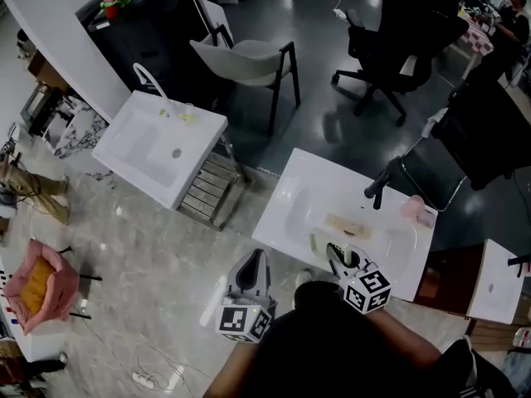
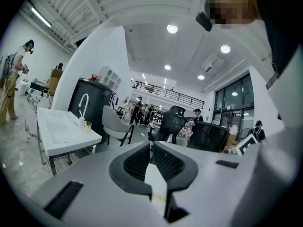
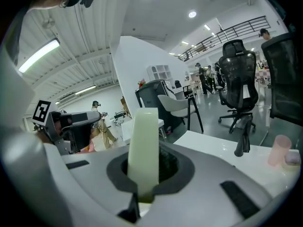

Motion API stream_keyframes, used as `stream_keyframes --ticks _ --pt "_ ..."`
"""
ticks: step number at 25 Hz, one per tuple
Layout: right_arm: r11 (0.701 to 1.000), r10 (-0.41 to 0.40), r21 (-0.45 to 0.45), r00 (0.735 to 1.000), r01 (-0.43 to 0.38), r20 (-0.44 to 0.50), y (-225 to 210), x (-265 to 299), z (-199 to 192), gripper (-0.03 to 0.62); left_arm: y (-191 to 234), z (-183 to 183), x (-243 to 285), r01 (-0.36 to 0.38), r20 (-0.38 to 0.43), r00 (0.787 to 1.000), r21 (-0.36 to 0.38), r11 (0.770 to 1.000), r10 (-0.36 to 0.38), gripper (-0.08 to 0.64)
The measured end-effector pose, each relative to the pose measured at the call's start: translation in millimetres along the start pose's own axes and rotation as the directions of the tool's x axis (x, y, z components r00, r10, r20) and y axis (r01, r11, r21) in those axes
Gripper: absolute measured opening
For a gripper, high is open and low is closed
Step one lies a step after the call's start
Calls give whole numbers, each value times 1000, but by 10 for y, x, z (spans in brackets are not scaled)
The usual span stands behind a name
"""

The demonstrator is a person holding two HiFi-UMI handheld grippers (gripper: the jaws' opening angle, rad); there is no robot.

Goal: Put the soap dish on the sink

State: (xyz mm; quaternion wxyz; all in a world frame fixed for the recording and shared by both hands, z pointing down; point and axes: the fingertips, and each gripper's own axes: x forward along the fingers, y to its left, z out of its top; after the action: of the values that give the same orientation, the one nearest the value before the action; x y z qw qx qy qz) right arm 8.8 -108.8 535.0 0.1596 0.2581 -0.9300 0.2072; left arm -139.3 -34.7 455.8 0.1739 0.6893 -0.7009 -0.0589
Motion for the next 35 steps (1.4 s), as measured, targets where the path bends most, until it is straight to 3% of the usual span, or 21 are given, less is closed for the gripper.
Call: stream_keyframes --ticks 10,17,19,22,25,35 --pt "997 -30 67 1000 30 1 -485 284 80 6 45 14 524 15 -23 1000 24 1000 -14 25" --pt "962 -105 255 994 99 12 -799 755 138 6 282 -60 735 65 -67 996 9 998 -64 25" --pt "957 -115 271 993 102 30 -849 956 208 6 382 -52 889 100 -82 992 -2 995 -100 25" --pt "965 -110 244 992 92 58 -804 1203 293 6 421 -43 1093 189 -132 973 5 982 -187 25" --pt "953 -126 285 989 100 75 -804 1396 379 6 436 32 1281 276 -157 950 29 961 -268 25" --pt "898 -140 424 990 116 25 -1060 2099 393 6 732 24 1755 380 -198 906 -4 925 -373 25"
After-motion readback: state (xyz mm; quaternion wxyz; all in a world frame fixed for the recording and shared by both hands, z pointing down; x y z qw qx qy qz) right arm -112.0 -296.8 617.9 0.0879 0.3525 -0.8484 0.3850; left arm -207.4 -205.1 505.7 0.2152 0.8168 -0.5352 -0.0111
